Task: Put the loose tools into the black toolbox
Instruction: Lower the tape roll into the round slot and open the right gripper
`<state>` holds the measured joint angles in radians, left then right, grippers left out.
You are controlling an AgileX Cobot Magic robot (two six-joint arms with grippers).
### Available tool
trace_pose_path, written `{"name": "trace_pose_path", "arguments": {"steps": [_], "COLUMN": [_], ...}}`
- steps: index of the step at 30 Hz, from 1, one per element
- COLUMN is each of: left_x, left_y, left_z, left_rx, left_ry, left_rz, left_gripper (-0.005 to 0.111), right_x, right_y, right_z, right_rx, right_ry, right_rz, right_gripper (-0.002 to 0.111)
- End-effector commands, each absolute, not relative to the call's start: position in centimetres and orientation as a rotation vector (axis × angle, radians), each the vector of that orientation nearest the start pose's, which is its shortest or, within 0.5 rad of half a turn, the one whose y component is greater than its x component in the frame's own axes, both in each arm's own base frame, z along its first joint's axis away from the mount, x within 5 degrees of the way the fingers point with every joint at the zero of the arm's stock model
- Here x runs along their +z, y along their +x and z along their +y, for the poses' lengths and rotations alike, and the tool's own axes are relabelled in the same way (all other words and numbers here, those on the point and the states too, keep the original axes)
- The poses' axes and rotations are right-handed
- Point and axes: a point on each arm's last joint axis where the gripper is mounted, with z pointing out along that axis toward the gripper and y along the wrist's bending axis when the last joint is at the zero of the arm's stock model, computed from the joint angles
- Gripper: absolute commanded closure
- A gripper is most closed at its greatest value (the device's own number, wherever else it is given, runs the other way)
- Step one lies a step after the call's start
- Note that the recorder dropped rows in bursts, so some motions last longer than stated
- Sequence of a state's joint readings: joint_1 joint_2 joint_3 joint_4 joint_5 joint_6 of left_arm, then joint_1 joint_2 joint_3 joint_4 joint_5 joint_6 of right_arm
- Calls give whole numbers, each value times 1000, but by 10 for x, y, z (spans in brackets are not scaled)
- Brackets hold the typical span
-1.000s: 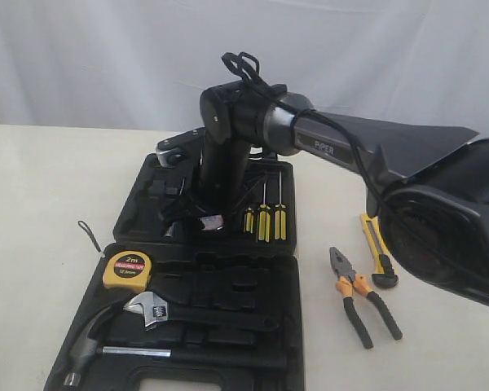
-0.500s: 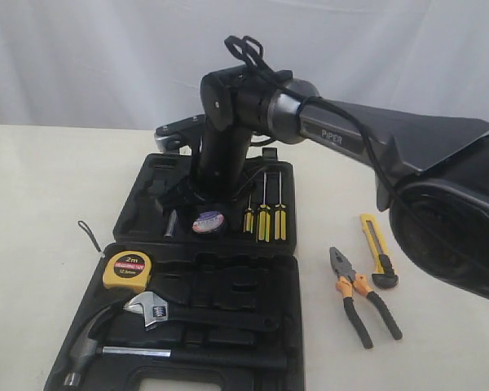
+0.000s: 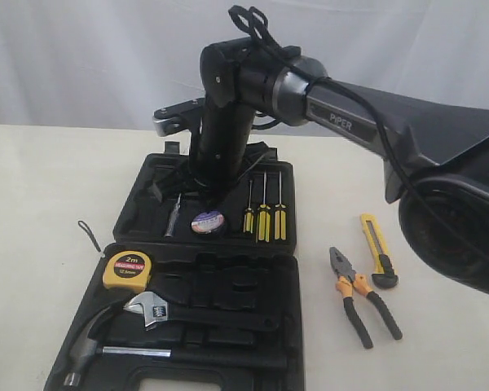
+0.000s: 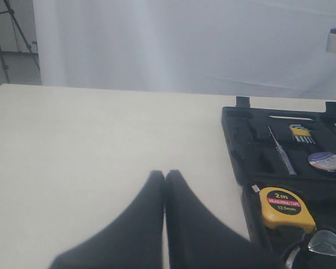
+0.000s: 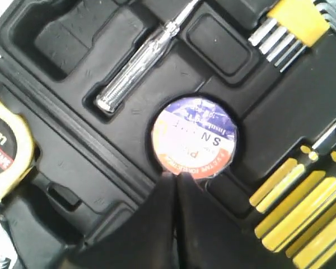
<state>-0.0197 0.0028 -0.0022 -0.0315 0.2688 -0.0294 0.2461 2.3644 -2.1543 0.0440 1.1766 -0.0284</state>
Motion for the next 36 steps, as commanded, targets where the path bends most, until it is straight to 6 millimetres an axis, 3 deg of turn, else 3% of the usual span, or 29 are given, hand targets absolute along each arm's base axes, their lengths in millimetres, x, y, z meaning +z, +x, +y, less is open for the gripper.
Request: {"name": "trace_pose_path", "arguments": {"steps": [1, 6, 10, 14, 21, 23, 27, 36], "left_x": [189, 189, 189, 189, 189, 189, 189, 189], "left_y": [55, 55, 55, 55, 55, 55, 55, 55], "left_z": [-2, -2, -2, -2, -2, -2, -2, -2], "left_rx": [-68, -68, -68, -68, -68, -68, -68, -68], "left_ry": [-28, -28, -28, -28, -28, -28, -28, -28], "left_rz": [1752, 1752, 1752, 1752, 1752, 1752, 1752, 1752], "left_gripper": [107, 107, 107, 107, 107, 107, 107, 107], "right_x": [193, 160, 147, 154, 200, 203, 198, 156], "right_y": [492, 496, 497, 497, 496, 496, 496, 502], "right_z": [125, 127, 127, 127, 126, 126, 127, 128], "right_rx": [99, 95, 89, 91, 104, 105, 103, 98], "right_ry": [-370, -368, -371, -370, -364, -363, -364, -368], "right_rz": [2835, 2891, 2916, 2903, 2804, 2796, 2809, 2866], "right_gripper": [108, 109, 109, 109, 109, 109, 109, 109]}}
